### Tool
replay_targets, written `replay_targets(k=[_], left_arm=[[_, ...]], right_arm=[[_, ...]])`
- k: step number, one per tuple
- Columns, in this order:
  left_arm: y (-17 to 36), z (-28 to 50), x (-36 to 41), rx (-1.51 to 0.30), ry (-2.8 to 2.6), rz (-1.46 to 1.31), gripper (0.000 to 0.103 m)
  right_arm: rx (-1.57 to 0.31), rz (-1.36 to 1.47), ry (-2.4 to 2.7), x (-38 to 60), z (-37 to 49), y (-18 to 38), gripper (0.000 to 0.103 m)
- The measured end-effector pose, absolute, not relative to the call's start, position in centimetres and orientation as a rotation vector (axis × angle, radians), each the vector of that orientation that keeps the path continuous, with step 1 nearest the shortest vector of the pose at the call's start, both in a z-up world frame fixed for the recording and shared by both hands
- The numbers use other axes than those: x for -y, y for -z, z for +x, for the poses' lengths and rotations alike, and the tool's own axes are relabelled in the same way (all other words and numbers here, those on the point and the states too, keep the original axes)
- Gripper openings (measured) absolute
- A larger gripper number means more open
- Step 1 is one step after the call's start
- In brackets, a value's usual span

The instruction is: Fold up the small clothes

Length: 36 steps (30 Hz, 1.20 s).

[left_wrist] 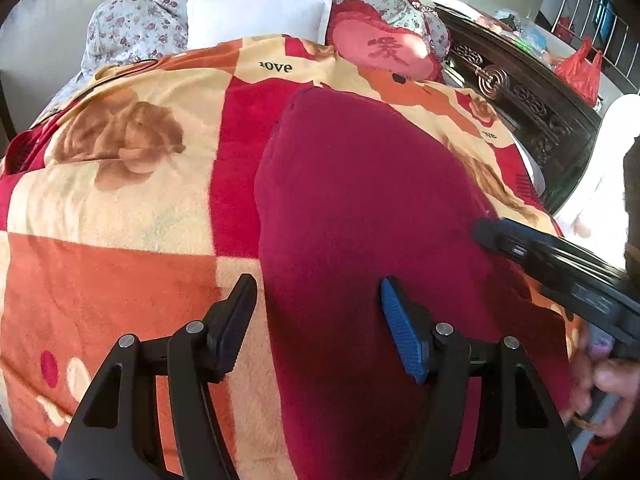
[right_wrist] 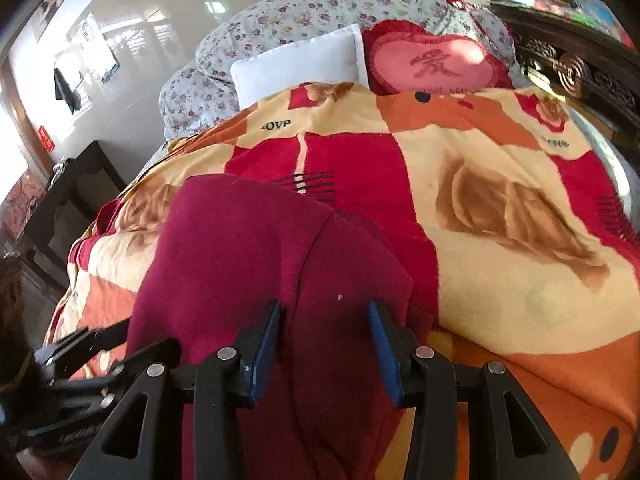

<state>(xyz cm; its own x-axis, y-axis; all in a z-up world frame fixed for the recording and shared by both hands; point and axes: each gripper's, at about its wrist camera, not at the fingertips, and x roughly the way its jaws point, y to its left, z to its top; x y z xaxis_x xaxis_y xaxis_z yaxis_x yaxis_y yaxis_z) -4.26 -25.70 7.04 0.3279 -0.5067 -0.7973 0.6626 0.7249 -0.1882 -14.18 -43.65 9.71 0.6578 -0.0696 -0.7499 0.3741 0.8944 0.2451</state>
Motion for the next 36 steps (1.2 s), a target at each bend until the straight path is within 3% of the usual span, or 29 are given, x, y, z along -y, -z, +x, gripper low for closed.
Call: replay_targets(k=[6,10,12,14,20,24,33,36], left_arm=[[-6.9,-4.2,25.4,-0.973,0.77,0.164,0.066],[-6.9,-4.5,25.4,-0.967,0.763,0.162,0.066],[-6.8,-4.6,25.4,-0.976,0.761,0.163,0.067],[-6.9,-4.6,25.2,-0.981,0.756,0.163,0.067],[-7.6,-4.6,23.4,-1.027,0.801,0.097,0.066],[-7.6,-4.3,21.7,-1.043,0.849,0.028,0.066],[-5.2,-3.6,22.6,-1.132,0.925,-0.06,0.072],[-4.5,-3.7,23.6,-1.131,0.937,-0.062,0.078]], right_arm=[[-0.75,0.359,0.204,40.0,-19.0,-12.1,0.043],[-0.845,0.304,0.251,38.5,-19.3,-8.9,0.044],[-0.873,0.259,0.28,38.4,-19.0,-7.2,0.051],[-0.87,0.299,0.287,38.9,-19.2,-6.9,0.059],[-0.798,0.465,0.247,41.3,-21.0,-8.3,0.059],[-0.759,0.517,0.231,42.6,-20.9,-8.5,0.078],[-0.761,0.755,0.106,44.8,-17.8,-4.3,0.08],[-0.742,0.816,0.077,45.3,-17.4,-3.6,0.08]])
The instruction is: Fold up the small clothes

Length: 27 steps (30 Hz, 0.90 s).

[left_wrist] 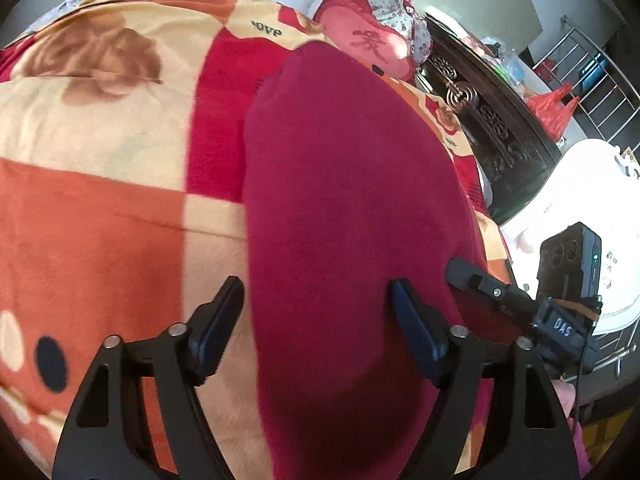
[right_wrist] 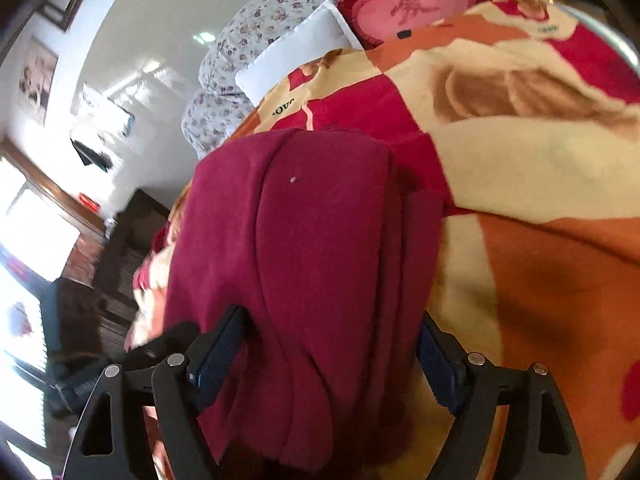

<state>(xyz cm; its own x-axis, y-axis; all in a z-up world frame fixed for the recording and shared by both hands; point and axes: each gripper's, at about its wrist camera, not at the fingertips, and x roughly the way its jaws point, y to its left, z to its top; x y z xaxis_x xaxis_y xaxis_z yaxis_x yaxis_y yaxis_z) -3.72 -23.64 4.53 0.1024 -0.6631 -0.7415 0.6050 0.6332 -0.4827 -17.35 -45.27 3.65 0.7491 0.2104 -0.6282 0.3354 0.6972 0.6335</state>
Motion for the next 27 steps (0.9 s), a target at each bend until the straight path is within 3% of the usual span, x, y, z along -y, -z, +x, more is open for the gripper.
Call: replay_targets(k=[1,3,7,12,19,20,22,24,27], left_arm=[[-4.3,-3.7,24.0,-1.14,0.944,-0.072,0.078],[-4.3,-3.7,24.2,-1.157,0.956,-0.079,0.077],[-6.1,-4.9,23.4,-1.109,0.969,-0.033,0.056],[-9.0,-6.4,19.8,-1.071,0.969,-0.025,0.053],[-10.1,-9.3,12.5,-1.106,0.905,-0.018,0.053],[-9.5,-9.7,11.8,-1.117,0.892,-0.019,0.053],[-7.4,-10.5,11.0,-1.165,0.856,0.005,0.053],[-5.5,-10.7,10.6,-1.208,0.801,0.046,0.053],[-6.3,-10.9,8.9,-1.17,0.795,-0.017,0.055]], right_arm=[[-0.738,0.819,0.073,45.2,-17.3,-3.7,0.07],[-0.743,0.771,0.084,44.6,-17.3,-4.5,0.062],[-0.739,0.641,0.1,42.6,-18.0,-7.5,0.041],[-0.708,0.584,0.044,39.2,-18.9,-11.0,0.039],[-0.742,0.611,-0.056,33.3,-20.6,-11.2,0.04],[-0.76,0.613,-0.055,32.6,-20.8,-10.4,0.041],[-0.837,0.627,-0.021,31.9,-20.5,-8.2,0.053],[-0.931,0.589,0.055,31.4,-20.4,-6.6,0.053],[-0.883,0.545,0.101,31.4,-22.0,-8.1,0.053]])
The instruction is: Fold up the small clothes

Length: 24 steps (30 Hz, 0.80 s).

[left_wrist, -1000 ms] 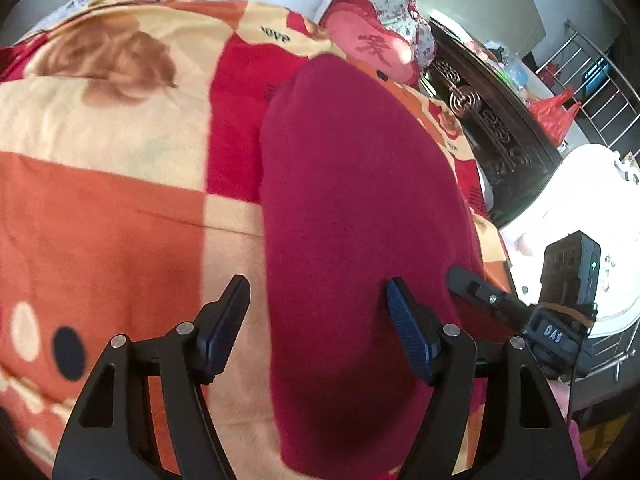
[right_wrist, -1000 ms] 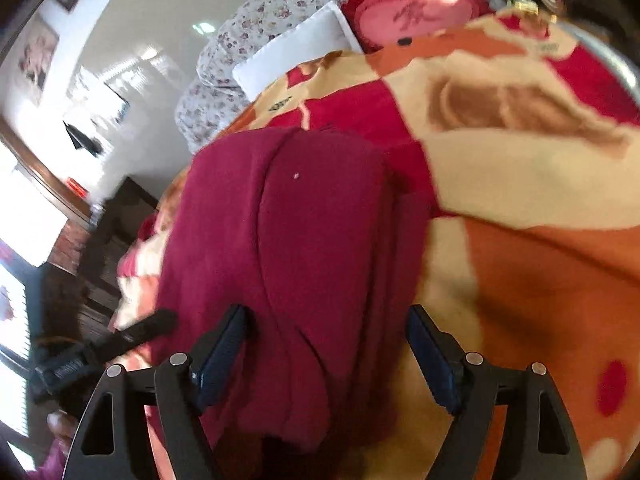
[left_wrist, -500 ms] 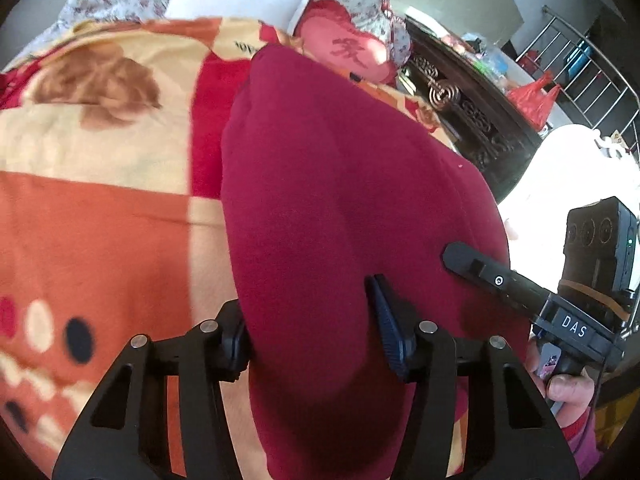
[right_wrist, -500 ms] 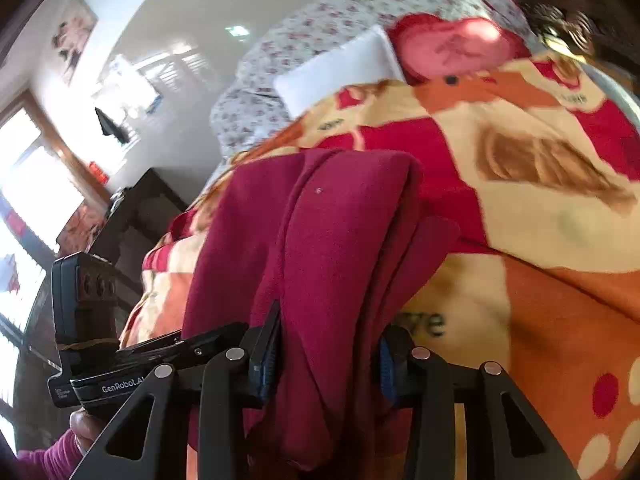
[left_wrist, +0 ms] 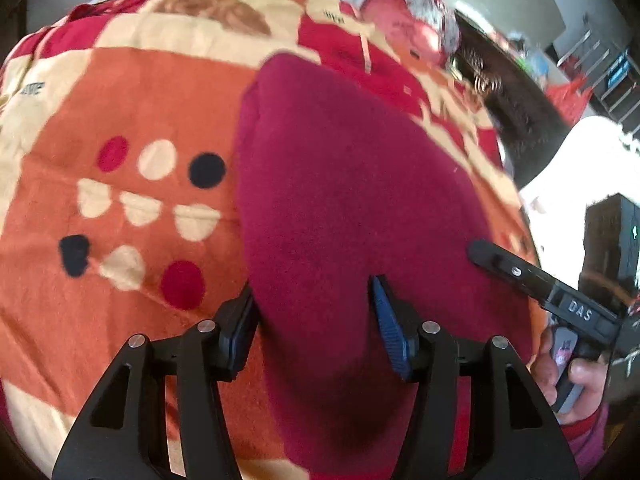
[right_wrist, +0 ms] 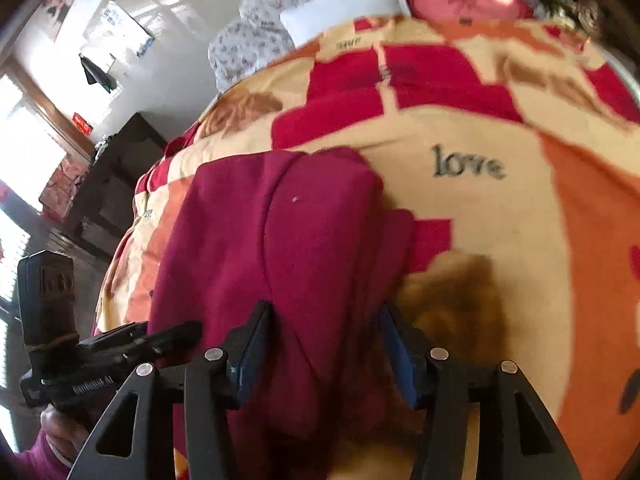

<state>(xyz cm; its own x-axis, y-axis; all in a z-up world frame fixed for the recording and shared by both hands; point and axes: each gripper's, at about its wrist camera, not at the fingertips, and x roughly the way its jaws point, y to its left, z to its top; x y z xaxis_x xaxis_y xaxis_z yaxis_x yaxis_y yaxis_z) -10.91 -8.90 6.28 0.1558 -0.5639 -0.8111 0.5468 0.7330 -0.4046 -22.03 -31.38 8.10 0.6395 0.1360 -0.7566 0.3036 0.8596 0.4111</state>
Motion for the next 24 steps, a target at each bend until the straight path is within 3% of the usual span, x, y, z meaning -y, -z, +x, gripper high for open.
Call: replay_targets(k=[5,8,17,24], left_arm=[[-9.8,-10.9,8.0,-1.027,0.718,0.039,0.055],[-10.3,-10.6,8.7,-1.005,0.702,0.061,0.055],[-6.2,-10.8,12.5,-1.021,0.656,0.173,0.056],[-8.0,-11.9,11.6,-0.953,0.633,0.17,0.056]], right_arm=[[-0.77,0.39,0.071,29.3,-23.8,-13.4,0.052],[-0.758,0.323,0.012,26.7,-23.7,-14.7,0.045],[-0.945,0.267,0.055,24.1,-23.8,-7.0,0.04],[-0.851,0.271,0.046,24.1,-24.8,-9.8,0.04]])
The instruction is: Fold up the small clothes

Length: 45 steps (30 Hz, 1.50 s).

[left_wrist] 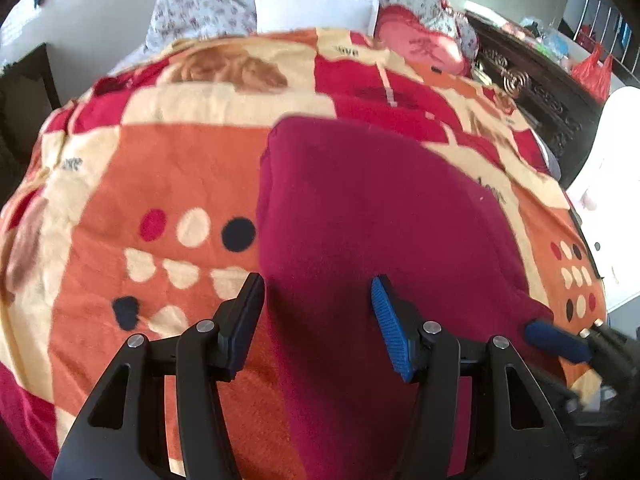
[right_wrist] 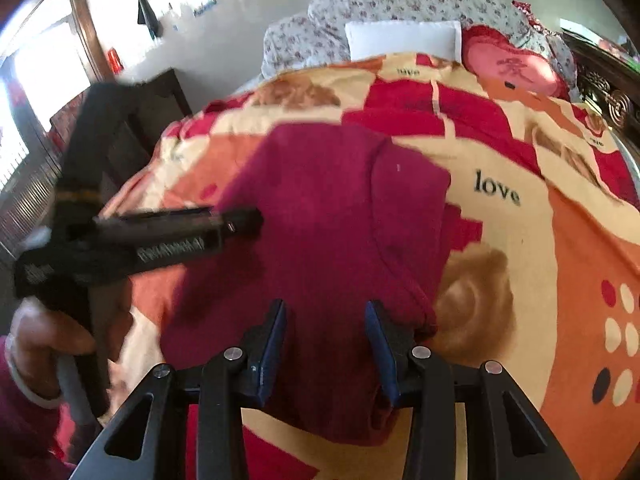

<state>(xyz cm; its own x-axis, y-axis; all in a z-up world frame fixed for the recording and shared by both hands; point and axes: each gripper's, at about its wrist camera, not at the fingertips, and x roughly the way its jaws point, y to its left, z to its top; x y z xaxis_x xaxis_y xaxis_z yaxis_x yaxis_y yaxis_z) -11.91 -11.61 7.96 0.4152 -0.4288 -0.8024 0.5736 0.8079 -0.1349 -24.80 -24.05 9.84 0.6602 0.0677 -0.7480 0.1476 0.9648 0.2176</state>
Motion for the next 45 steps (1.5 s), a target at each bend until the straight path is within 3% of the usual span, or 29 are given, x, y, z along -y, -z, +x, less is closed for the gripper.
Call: replay_targets(k=[4,15,20,45], left_arm=[[-9.6,-12.7,10.8,-0.887,0.613,0.15,0.056],[-11.7,-13.9,8.8,-0.832,0.548,0.153,0.056],[-12.1,-14.7,8.7,-0.799,0.531,0.189,0.056],[-12.8,-15.4,8.5,-0.818,0.564,0.186,0.059]], right_arm=[[-0.786,0.229,0.097,23.9,-24.8,-12.4,0.048],[-0.739,0.249,0.169,23.9,-24.6,-13.8,0.051],[-0.723,0.273,0.186,24.3,-24.8,-13.8,0.066],[-0.75,0.304,0.195,25.0,-24.7,-13.1,0.068]])
